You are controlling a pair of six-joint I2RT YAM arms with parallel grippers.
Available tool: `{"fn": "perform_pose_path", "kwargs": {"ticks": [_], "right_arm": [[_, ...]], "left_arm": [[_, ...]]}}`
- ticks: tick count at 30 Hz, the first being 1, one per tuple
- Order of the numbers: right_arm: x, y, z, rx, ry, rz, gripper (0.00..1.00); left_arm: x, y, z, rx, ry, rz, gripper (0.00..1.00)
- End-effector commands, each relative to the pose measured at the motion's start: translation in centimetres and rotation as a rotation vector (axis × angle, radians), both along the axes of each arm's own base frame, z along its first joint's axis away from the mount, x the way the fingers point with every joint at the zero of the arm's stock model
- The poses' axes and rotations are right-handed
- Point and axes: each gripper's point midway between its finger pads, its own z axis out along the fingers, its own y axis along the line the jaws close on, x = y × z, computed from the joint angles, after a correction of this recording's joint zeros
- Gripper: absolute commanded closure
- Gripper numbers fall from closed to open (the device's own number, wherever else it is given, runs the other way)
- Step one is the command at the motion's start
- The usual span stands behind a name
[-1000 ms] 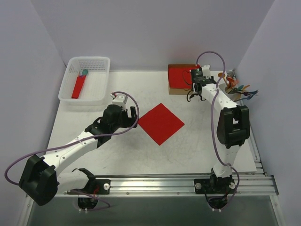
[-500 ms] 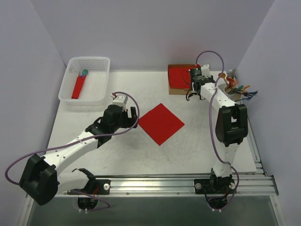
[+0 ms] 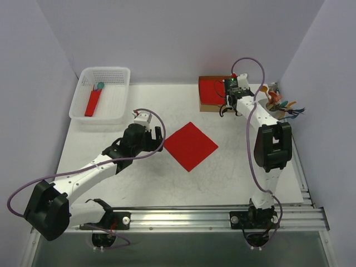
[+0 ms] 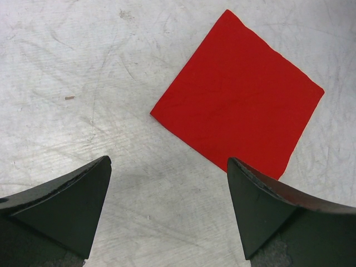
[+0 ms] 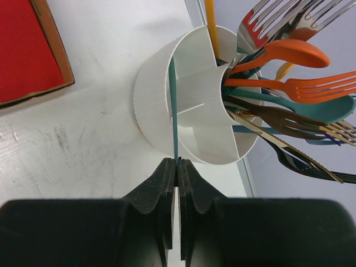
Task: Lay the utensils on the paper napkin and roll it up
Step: Pick up the utensils from the container.
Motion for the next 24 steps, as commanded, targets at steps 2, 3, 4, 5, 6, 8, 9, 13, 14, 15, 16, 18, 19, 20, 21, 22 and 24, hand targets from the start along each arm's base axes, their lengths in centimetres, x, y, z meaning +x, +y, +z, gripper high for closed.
{"fn": "perform_pose_path", "kwargs": {"ticks": [2,3,4,5,6,8,9,13,14,15,16,18,19,20,21,22,24], "right_arm": [[-0.2,-0.4,1.3,-0.008,-0.001,-0.019,1.00],[-0.2,-0.3,1.4,-0.003,-0.005,-0.019,1.00],[-0.5,-0.2,1.4,-0.003,0.003,-0.018,1.00],[-0.5,-0.1,1.7,-0.003,0.000,-0.019,1.00],[-0.5,0.0,2.0,-0.003,-0.008,-0.023,1.00],[-0.7,0.1,2.5,0.000,-0.010,-0.024,1.00],[-0.8,0.1,2.8,0.001,-0.012,-0.025,1.00],[-1.3,0.7,4.9,0.022,-0.040,-0.021,1.00],[-1.4,1.0,5.3,0.033,-0.044,-0.012,1.00],[-1.3,1.3,6.2,0.048,-0.059,-0.005,1.00],[-1.6,1.5,7.0,0.064,-0.062,0.005,1.00],[-1.6,2.4,8.6,0.120,-0.093,0.032,1.00],[-2.1,2.6,8.9,0.126,-0.075,0.035,1.00],[-2.3,2.9,9.3,0.146,-0.080,0.035,1.00],[-2.6,3.3,10.2,0.160,-0.094,0.044,1.00],[-2.9,3.6,10.8,0.171,-0.097,0.048,1.00],[-3.6,4.8,11.8,0.222,-0.113,0.077,1.00]], "left_arm": [[0.9,-0.5,1.4,-0.021,-0.044,-0.010,0.06],[0.9,-0.6,1.5,-0.023,-0.045,-0.011,0.06],[0.8,-0.5,1.3,-0.020,-0.042,-0.010,0.06],[0.8,-0.5,1.4,-0.021,-0.044,-0.010,0.06],[0.8,-0.5,1.4,-0.021,-0.045,-0.009,0.06],[0.9,-0.4,1.6,-0.024,-0.050,-0.007,0.06],[0.8,-0.4,1.6,-0.022,-0.049,-0.006,0.06],[0.7,-0.2,1.7,-0.020,-0.054,-0.003,0.06],[0.7,-0.2,1.7,-0.019,-0.056,-0.004,0.06],[0.8,-0.2,1.9,-0.021,-0.062,-0.003,0.06],[0.8,-0.1,1.9,-0.016,-0.063,-0.001,0.06],[0.7,0.0,2.1,-0.019,-0.070,0.000,0.06],[0.7,0.0,2.2,-0.021,-0.074,0.000,0.06],[0.7,0.0,2.5,-0.027,-0.083,-0.002,0.06],[0.6,0.0,2.6,-0.032,-0.089,-0.003,0.06],[0.5,0.0,2.6,-0.036,-0.092,-0.006,0.06],[0.3,-0.1,3.3,-0.058,-0.120,-0.020,0.06]]}}
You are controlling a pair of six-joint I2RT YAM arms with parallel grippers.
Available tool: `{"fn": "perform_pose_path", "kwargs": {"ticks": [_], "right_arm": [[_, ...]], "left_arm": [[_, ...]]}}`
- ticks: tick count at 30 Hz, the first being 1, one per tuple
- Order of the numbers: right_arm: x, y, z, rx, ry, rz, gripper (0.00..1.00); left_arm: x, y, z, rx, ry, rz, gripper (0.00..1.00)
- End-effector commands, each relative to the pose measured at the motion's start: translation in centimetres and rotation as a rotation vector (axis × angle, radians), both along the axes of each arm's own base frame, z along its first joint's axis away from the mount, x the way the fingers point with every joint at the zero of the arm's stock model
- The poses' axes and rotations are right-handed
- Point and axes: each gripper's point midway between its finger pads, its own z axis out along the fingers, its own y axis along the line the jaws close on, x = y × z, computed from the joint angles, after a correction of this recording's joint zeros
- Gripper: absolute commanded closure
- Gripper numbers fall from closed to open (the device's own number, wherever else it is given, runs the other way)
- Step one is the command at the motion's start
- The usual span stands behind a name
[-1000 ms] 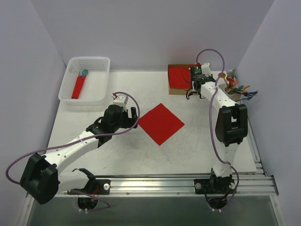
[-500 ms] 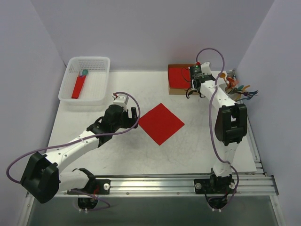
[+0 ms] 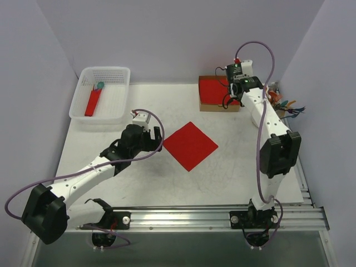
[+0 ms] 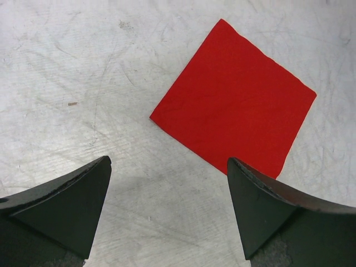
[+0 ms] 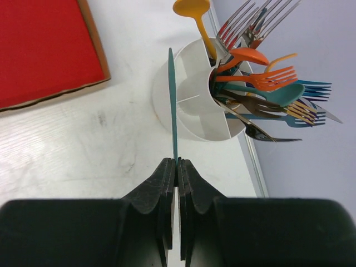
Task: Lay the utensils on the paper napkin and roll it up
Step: Pick up the utensils from the container, then place the utensils on the napkin.
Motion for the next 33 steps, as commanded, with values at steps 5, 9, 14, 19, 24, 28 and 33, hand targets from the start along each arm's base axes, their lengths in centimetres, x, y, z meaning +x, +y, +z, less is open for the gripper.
{"fn": "perform_pose_path", "kwargs": {"ticks": [5,9,14,19,24,28,33], "right_arm": [[-4.7,3.7,6.3,0.132,-0.067,0.081,1.00],[-7.0,5.2,8.3,0.222,-0.102,0.151,1.00],[-9.4,10.4,8.6,0.490,-0.111,0.365,1.00],[-12.7,13.5,7.6,0.674,-0.078,0.467,1.00],[-16.0,17.1,7.7,0.817,0.004,0.572,1.00],[-18.3,19.5,8.6,0.891,0.036,0.627,1.00],[-20.4,22.1,9.3,0.944,0.074,0.687,1.00]], "left_arm": [[-0.3,-0.7,4.5,-0.107,-0.162,-0.060,0.06],[-1.2,-2.5,6.6,-0.195,-0.265,-0.178,0.06],[-4.2,-3.5,8.0,-0.331,-0.492,-0.333,0.06],[-5.0,-3.8,11.0,-0.317,-0.671,-0.408,0.06],[-5.8,-5.7,13.0,-0.249,-0.815,-0.557,0.03],[-6.4,-9.4,14.0,-0.152,-0.900,-0.781,0.05],[-6.6,-12.5,13.4,-0.031,-0.933,-0.976,0.18]]}}
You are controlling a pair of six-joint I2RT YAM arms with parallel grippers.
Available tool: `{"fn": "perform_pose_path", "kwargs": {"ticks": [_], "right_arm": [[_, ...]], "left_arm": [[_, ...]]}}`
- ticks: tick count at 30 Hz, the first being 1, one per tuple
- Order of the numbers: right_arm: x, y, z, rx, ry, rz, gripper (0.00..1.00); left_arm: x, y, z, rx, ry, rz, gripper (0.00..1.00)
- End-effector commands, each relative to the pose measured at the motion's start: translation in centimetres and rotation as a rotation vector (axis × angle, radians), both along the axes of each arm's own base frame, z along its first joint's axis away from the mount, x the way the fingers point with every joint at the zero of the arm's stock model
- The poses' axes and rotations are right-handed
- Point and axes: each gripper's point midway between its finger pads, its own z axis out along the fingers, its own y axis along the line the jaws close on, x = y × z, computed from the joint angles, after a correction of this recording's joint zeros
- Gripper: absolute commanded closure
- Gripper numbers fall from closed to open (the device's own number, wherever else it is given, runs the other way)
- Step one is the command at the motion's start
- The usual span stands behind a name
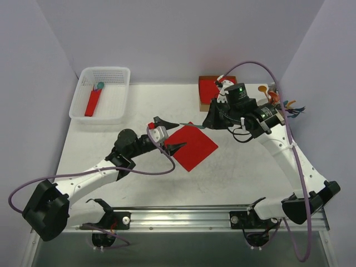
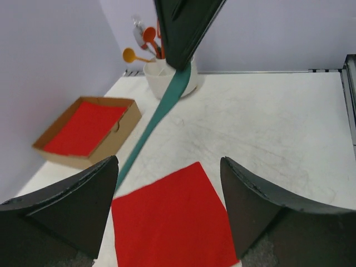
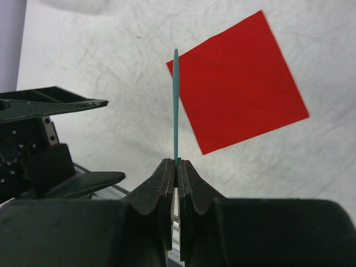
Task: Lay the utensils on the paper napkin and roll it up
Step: Place the utensils on the napkin.
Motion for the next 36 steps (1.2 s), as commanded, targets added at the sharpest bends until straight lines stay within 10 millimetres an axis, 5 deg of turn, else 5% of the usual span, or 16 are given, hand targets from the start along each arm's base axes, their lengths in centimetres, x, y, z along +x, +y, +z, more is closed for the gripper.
{"fn": "perform_pose_path", "kwargs": {"ticks": [1,8,19,24,36], "right_arm": [[-2.5,1.7,2.0,0.072,0.007,0.051,1.00],[-3.8,2.1,2.8,0.077,0.010,0.062,1.00],[-4.9,1.9,3.0,0.057,0.022,0.073,1.00],[-4.8,1.9,2.4,0.040,0.029,0.070,1.00],[-4.3,1.6,0.9,0.002,0.043,0.053,1.00]], "left_arm": [[-1.4,-2.0,1.7,0.063,-0.205,-0.146,0.18],[-1.7,-4.0,-0.4,0.236,-0.254,-0.228,0.24],[1.7,-4.0,-3.5,0.324,-0.245,-0.091,0.35],[2.7,-4.2,-4.0,0.324,-0.229,-0.068,0.55],[2.7,-3.6,-3.1,0.271,-0.242,-0.045,0.50]]}}
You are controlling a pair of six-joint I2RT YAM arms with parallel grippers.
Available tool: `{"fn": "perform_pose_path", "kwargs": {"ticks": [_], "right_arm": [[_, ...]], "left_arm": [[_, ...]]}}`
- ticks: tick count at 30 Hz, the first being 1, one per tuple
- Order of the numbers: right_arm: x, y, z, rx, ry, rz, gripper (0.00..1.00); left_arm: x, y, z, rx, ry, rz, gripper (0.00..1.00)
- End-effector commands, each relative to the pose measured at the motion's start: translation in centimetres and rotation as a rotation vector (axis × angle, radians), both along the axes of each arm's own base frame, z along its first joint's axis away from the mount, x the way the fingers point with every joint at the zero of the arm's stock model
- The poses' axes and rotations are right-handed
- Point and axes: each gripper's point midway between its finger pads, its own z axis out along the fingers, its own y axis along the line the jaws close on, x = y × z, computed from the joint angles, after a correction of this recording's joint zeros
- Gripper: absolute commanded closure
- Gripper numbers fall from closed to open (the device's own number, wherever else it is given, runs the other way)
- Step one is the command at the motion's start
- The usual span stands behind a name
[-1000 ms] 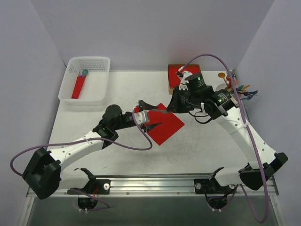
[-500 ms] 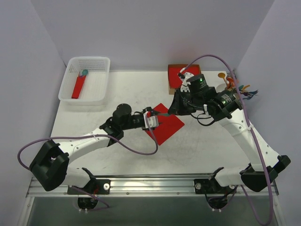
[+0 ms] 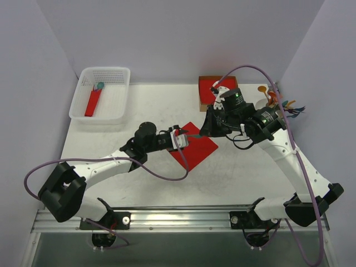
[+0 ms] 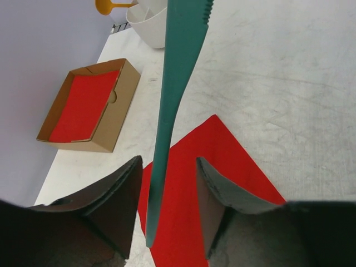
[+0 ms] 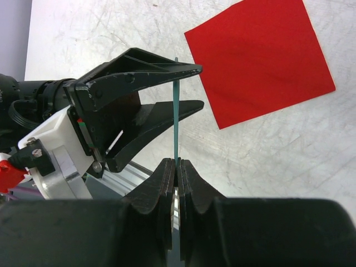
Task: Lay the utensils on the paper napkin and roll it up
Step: Place the utensils on the napkin.
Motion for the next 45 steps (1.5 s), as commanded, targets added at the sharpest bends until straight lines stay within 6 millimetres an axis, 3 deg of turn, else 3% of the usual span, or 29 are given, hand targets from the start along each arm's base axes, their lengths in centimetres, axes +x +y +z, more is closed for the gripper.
{"fn": "perform_pose_path", "kwargs": {"ticks": [1,3,7,13,19,23,28,31,34,35,36,39,43,45], "right_arm": [[0.0,-0.4,0.0,-0.014,-0.018,-0.015,1.00],[0.2,-0.5,-0.4,-0.028,-0.013,-0.019,1.00],[0.4,-0.6,-0.8,-0.039,-0.012,-0.027,1.00],[0.5,-0.2,-1.0,-0.030,-0.007,-0.018,1.00],[0.5,-0.1,-1.1,-0.028,-0.001,-0.014,1.00],[0.5,-0.2,-1.5,-0.038,0.006,-0.015,1.00],[0.7,0.0,-1.5,-0.035,0.003,-0.016,1.00],[0.8,0.2,-1.4,-0.027,0.002,-0.013,1.00],[0.6,0.7,-1.3,-0.006,0.004,0.008,1.00],[0.7,0.8,-1.3,-0.003,0.003,0.009,1.00],[0.8,0.8,-1.2,-0.001,-0.004,0.009,0.79],[1.3,0.3,-0.1,0.019,-0.057,-0.025,0.42],[2.4,-1.2,2.1,0.056,-0.135,-0.101,0.39],[3.5,-3.3,3.4,0.072,-0.190,-0.200,0.40]], "left_arm": [[0.0,0.1,2.8,-0.067,-0.061,-0.003,0.46],[-0.2,0.1,3.0,-0.074,-0.063,-0.009,0.41],[-0.6,0.4,3.3,-0.089,-0.076,-0.015,0.39],[-0.6,0.3,3.3,-0.084,-0.078,-0.027,0.53],[-0.5,-0.1,3.2,-0.079,-0.074,-0.043,0.53],[-0.5,-0.3,3.2,-0.072,-0.071,-0.054,0.63],[-0.6,-0.5,3.6,-0.067,-0.072,-0.071,0.67],[-0.7,-0.5,3.6,-0.063,-0.070,-0.076,0.78],[-0.9,-0.7,3.6,-0.060,-0.060,-0.090,0.97],[-0.9,-0.7,3.8,-0.064,-0.056,-0.094,0.98],[-1.1,-0.8,3.9,-0.072,-0.049,-0.100,0.98],[-1.4,-1.1,3.9,-0.088,-0.008,-0.113,0.98],[-1.4,-1.3,4.2,-0.187,0.154,-0.059,0.98],[-1.2,-1.7,4.5,-0.211,0.242,-0.046,0.98]]}}
